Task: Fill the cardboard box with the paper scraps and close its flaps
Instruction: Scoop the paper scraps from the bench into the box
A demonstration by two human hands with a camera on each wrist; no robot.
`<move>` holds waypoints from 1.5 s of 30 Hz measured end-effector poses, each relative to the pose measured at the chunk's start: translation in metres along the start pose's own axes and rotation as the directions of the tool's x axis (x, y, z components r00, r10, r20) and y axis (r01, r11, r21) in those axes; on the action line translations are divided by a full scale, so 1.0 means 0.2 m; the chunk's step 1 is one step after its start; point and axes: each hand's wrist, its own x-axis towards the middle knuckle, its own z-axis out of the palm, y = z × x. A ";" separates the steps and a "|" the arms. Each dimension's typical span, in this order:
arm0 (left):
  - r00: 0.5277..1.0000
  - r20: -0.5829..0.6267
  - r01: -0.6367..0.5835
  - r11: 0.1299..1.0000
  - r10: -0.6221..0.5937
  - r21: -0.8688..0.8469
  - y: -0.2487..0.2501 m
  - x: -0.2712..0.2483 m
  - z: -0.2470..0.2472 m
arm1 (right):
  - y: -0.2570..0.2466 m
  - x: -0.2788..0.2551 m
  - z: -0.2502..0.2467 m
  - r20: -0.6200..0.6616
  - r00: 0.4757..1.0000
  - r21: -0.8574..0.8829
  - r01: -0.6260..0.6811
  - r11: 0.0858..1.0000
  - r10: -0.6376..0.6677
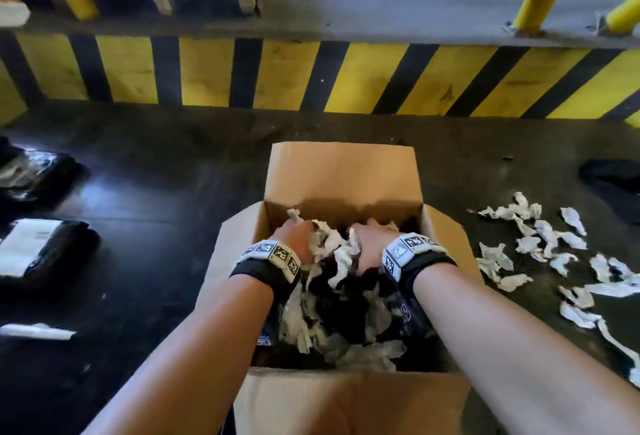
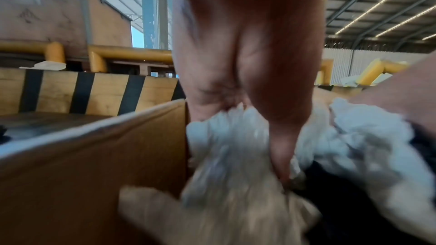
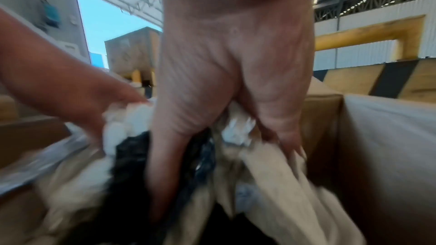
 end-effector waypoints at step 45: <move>0.947 0.305 0.040 0.976 -0.105 0.212 -0.08 0.25 0.18 | 0.10 0.27 0.00 0.214 0.977 -0.199 0.062 0.978 -0.018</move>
